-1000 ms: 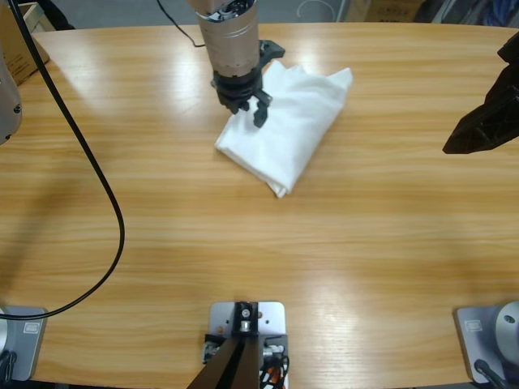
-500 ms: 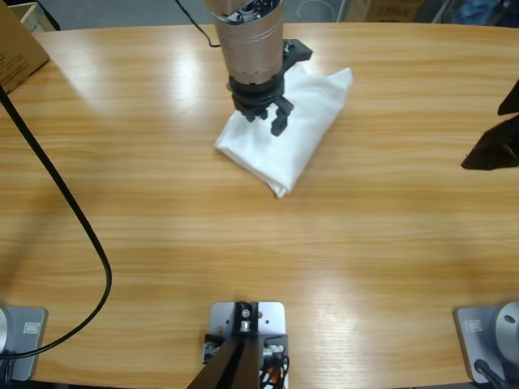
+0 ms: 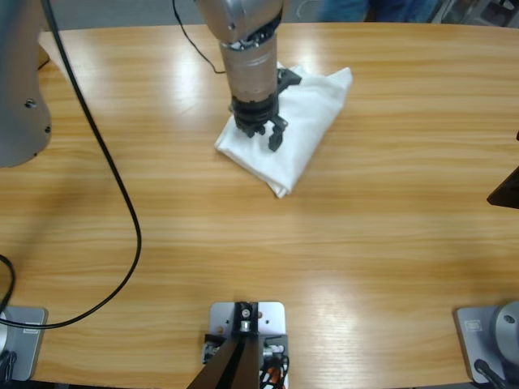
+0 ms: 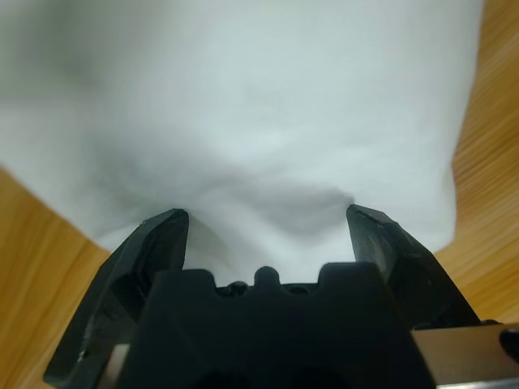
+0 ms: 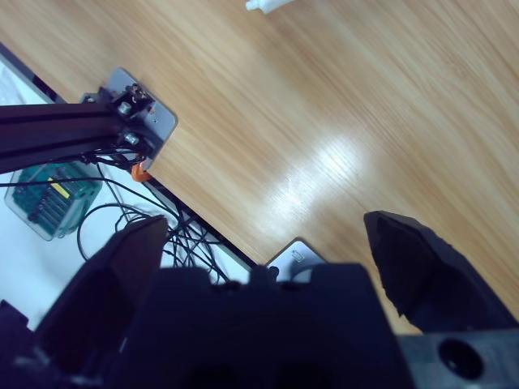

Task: Fold clothes

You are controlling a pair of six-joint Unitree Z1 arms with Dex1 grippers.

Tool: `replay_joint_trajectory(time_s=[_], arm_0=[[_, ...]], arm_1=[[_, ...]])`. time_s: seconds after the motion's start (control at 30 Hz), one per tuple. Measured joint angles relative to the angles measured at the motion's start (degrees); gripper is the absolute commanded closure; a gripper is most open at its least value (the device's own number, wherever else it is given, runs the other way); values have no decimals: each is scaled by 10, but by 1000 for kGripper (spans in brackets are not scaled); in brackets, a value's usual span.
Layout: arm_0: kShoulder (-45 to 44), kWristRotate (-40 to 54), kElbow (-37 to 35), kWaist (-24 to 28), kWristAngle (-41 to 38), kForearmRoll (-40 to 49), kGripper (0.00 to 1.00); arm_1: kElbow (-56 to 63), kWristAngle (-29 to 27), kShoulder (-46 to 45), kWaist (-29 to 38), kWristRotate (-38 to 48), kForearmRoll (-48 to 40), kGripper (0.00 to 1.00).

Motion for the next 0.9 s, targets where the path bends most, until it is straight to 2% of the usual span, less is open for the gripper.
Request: replay_joint_trajectory(time_s=[0.27,0.9], arm_0=[[17,0,-1,9,-1,0,234],[21,-23,-3,84,46,0,230]], arm_1=[[0,1,0,5,0,0,0],[0,1,1,6,0,0,0]])
